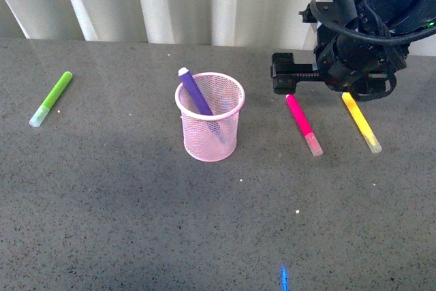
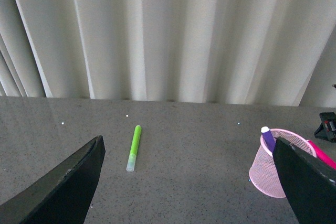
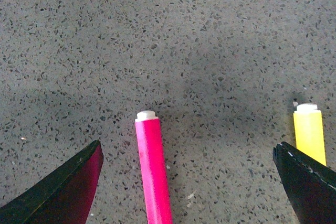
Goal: Insert purple and pink pens into pink cup
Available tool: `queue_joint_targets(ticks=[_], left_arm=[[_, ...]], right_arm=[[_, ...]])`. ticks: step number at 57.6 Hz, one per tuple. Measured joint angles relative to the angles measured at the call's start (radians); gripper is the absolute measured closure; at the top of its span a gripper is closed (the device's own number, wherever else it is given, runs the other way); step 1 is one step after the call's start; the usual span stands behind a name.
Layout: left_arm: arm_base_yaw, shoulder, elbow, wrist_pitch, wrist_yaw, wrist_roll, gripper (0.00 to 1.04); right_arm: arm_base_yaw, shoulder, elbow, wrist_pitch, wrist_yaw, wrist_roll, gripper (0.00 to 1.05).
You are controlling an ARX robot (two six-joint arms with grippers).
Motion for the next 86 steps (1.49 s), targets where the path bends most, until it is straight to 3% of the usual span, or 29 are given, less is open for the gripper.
queue_joint_targets(ticks=[42,75,86], left_arm=[[0.0,0.0,0.0,0.0,0.0,0.0,0.07],[0.0,0.0,0.0,0.0,0.0,0.0,0.07],[0.0,0.0,0.0,0.0,0.0,0.0,0.07]], right_arm=[[0.005,0.095,0.024,0.037,-0.007,0.029,0.07],[-0.048,0.092,0.007,0.064,-0.009,0.027,0.87],[-0.058,0.08,-0.012,0.08,-0.01,0.029,0.93]])
